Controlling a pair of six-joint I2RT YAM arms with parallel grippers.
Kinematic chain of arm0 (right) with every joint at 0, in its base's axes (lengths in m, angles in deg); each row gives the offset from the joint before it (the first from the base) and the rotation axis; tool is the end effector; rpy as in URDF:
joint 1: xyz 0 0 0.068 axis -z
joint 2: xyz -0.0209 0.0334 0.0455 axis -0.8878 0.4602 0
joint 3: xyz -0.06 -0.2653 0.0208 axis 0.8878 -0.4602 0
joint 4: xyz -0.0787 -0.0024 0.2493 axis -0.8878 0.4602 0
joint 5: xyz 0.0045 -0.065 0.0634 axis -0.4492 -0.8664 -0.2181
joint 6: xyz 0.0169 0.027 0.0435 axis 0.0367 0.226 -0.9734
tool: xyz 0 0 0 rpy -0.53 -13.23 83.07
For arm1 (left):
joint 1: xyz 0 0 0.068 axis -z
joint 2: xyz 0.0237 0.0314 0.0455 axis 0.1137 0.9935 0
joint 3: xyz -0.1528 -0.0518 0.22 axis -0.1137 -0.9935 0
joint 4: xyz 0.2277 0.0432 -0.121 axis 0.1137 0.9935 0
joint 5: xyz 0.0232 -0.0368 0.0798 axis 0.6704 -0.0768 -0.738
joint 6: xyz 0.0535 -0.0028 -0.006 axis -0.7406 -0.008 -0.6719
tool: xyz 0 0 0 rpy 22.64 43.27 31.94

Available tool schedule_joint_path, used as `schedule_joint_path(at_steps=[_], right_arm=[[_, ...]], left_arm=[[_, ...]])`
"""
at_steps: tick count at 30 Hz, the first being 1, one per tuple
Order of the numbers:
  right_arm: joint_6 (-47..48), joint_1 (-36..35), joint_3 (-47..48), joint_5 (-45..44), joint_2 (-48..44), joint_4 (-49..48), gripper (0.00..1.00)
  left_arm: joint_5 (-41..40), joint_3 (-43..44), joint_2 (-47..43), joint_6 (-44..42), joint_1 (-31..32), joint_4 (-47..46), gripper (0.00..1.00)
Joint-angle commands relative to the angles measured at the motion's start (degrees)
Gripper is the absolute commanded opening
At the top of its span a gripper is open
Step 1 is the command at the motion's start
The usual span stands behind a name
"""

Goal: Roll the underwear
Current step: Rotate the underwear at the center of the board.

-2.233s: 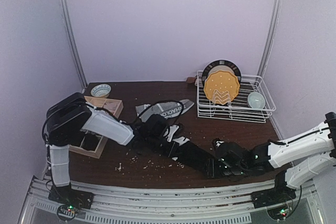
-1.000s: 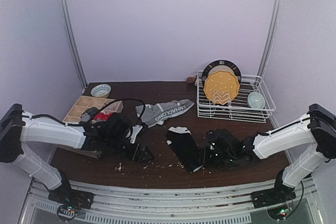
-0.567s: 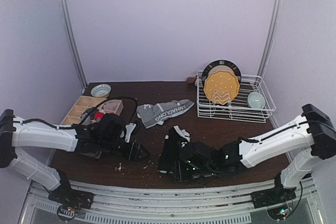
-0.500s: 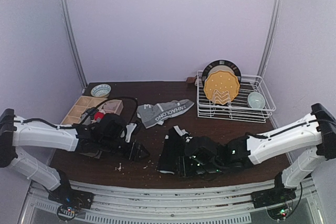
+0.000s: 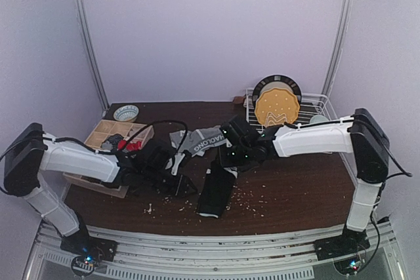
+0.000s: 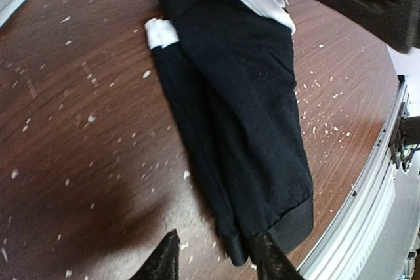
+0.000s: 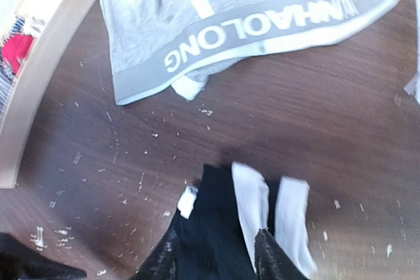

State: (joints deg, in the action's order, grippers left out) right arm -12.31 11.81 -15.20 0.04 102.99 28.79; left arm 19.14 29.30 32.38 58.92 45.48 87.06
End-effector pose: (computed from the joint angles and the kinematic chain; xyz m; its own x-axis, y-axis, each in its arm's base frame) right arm 0.2647 0.3204 0.2047 -0.7694 -0.1007 -0.6308 -0.3905 0.8556 0.3398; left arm 0.1792 -0.2433 0.1645 -0.8429 0.2465 -0.4782 0.4938 0.7075 -0.5056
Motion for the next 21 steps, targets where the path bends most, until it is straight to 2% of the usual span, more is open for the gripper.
schedule_joint_path(at_steps=[1, 6, 11, 17, 21], right_arm=[[3.78, -0.11, 3.23, 0.39, 3.93, 6.57, 0.35], [0.56, -0.55, -8.44, 0.74, -1.69, 3.48, 0.34], [-2.04, -2.25, -17.04, -1.24, -9.63, 4.01, 0.34], [0.71, -6.89, -15.77, -3.26, -18.83, 7.52, 0.48], [6.39, -14.36, -10.78, -4.61, -17.01, 8.9, 0.51]], left_arm=[[2.21, 2.81, 2.59, 0.32, 1.6, -4.73, 0.36], [-1.7, 4.4, 4.65, -1.35, 6.68, -2.82, 0.32], [-5.96, 4.73, 3.48, -2.35, 10.98, -0.92, 0.32], [-11.42, -0.9, -5.24, -0.09, 11.58, -1.41, 0.4], [-17.68, -6.48, -13.23, 2.02, 11.54, 0.3, 0.46]])
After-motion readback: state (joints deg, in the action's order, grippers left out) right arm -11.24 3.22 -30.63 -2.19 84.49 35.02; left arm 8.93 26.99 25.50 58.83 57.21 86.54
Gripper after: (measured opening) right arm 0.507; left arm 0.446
